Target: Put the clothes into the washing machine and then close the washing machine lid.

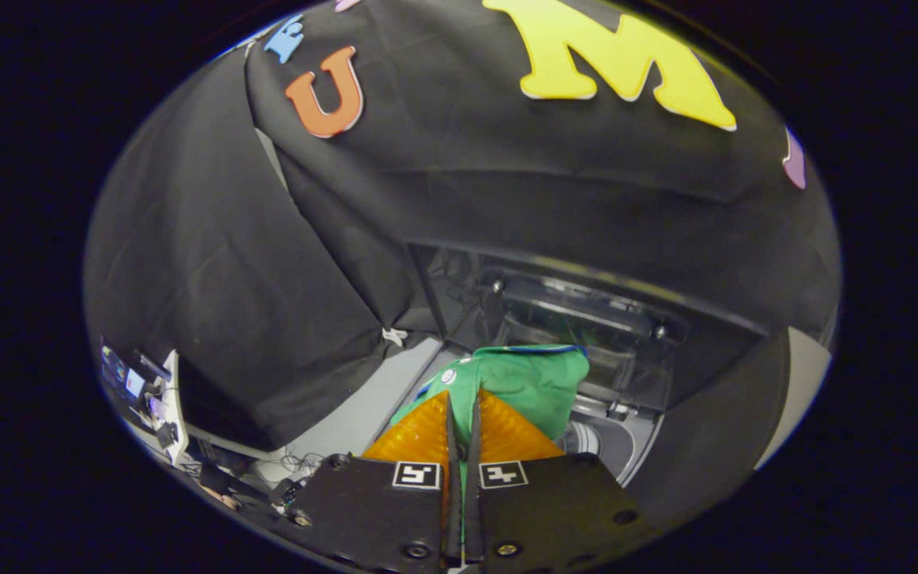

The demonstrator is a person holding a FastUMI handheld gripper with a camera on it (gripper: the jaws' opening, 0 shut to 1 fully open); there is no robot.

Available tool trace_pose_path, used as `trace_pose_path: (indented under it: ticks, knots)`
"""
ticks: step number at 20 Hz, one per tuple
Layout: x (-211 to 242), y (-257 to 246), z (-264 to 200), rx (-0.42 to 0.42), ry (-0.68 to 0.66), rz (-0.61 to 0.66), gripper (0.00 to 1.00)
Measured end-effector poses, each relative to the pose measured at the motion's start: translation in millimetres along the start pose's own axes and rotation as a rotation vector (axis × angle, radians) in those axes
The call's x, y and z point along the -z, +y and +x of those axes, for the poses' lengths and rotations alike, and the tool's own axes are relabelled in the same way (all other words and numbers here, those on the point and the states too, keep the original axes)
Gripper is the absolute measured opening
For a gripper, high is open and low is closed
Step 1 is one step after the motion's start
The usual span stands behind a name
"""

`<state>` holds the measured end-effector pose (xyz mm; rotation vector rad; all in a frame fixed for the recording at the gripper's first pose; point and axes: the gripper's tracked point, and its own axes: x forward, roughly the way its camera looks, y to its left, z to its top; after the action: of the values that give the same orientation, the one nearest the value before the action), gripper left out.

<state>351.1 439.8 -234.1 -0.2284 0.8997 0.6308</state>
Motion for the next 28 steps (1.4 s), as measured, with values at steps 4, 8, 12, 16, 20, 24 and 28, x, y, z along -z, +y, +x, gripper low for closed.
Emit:
trace_pose_path:
  ticks: [4,8,12,16,20,24,28]
  knots:
    - [28,-20,38,0.070,0.054,0.054,0.05]
    - [48,-41,77,0.142,0.089,0.150,0.05]
    - [56,-61,105,0.205,0.093,0.185,0.05]
    - [71,-76,126,0.240,0.131,0.251,0.05]
    - [84,-86,132,0.297,0.141,0.248,0.05]
    - [83,-81,128,0.285,0.137,0.242,0.05]
    - [80,-69,125,0.235,0.109,0.207,0.09]
